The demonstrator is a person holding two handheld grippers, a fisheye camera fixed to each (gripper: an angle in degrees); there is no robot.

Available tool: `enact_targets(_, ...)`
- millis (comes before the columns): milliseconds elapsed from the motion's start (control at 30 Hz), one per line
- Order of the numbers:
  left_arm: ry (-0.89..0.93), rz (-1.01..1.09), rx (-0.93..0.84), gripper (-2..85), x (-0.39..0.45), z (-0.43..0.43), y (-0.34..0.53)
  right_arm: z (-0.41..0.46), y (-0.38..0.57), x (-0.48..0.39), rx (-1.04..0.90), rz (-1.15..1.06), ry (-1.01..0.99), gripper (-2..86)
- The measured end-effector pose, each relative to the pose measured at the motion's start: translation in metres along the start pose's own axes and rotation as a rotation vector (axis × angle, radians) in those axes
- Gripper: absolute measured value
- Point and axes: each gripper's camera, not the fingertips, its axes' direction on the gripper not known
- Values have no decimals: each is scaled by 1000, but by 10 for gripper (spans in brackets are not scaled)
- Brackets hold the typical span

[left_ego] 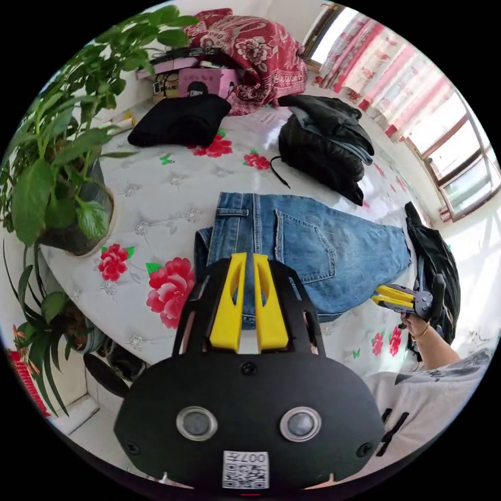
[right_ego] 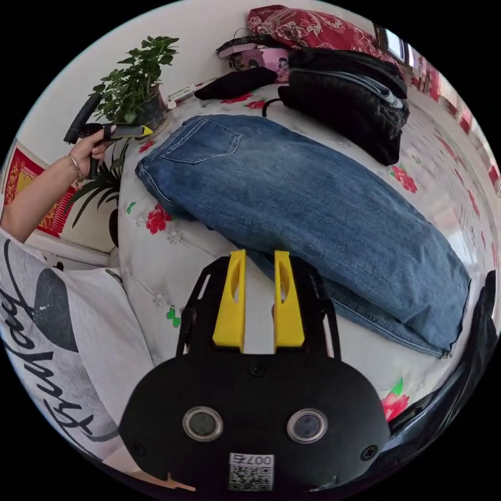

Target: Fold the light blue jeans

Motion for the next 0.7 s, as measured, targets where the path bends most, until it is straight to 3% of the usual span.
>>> enact_targets(100,101,276,42,57,57,-15,12,23,-5,-10,-56,-16,-22,12)
enact_targets(267,313,749,-115,85,196,54,54,51,24,-18,-53,16,-82,2)
enact_targets(367,152,870,-258,12,236,122,68,49,33,-11,-9,87,-143,6)
enact_targets(433,121,864,-298,-2,237,140,61,49,34,-9,-5,104,-147,14)
enact_targets(500,212,790,-289,-7,224,132,43,51,34,-9,-15,102,-135,27)
enact_targets(633,557,454,-313,-9,165,123,3,52,19,-10,39,84,-209,54)
enact_targets(700,629,380,-296,-9,151,123,-1,52,7,-13,80,62,-211,57)
